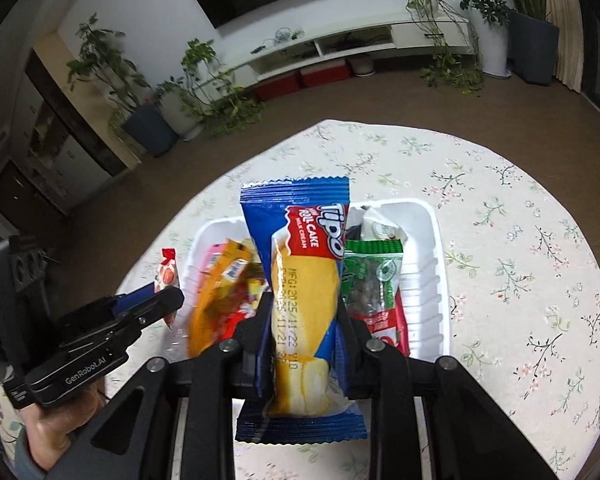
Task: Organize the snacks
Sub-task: 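Carry the red-and-white packet and Tipo cake packet over the white tray, then open both tools to drop the two packets into the tray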
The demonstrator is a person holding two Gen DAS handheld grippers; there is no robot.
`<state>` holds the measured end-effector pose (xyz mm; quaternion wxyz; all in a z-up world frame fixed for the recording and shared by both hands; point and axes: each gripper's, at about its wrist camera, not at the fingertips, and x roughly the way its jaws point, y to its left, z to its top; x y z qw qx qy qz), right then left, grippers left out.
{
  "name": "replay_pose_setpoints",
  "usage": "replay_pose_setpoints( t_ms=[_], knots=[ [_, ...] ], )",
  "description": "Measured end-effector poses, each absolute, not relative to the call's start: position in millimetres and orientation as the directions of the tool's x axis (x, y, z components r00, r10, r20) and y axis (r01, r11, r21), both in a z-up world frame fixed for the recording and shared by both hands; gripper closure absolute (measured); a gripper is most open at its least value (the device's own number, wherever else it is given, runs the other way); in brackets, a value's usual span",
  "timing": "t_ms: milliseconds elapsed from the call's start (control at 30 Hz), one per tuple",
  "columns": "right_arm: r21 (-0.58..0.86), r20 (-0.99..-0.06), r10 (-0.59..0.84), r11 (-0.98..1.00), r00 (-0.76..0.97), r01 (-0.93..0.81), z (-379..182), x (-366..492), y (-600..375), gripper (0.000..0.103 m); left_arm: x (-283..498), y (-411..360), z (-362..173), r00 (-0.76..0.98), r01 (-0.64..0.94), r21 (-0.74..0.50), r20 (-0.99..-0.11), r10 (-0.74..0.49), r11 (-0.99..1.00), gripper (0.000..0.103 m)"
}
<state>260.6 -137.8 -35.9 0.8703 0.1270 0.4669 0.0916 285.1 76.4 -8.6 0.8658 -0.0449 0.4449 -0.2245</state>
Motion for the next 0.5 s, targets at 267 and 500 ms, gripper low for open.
replay_pose_setpoints(
  t_ms=[267,500],
  knots=[
    [0.29,-0.823,0.251,0.957,0.51,-0.004,-65,265,-142,0.075,297,73,-38,0.499,0.326,-0.269,-0.765,-0.407,0.906,0.074],
    [0.286,-0.824,0.24,0.958,0.513,0.012,-77,270,-145,0.075,304,67,-59,0.489,0.323,-0.257,-0.779,-0.393,0.911,0.073]
  ],
)
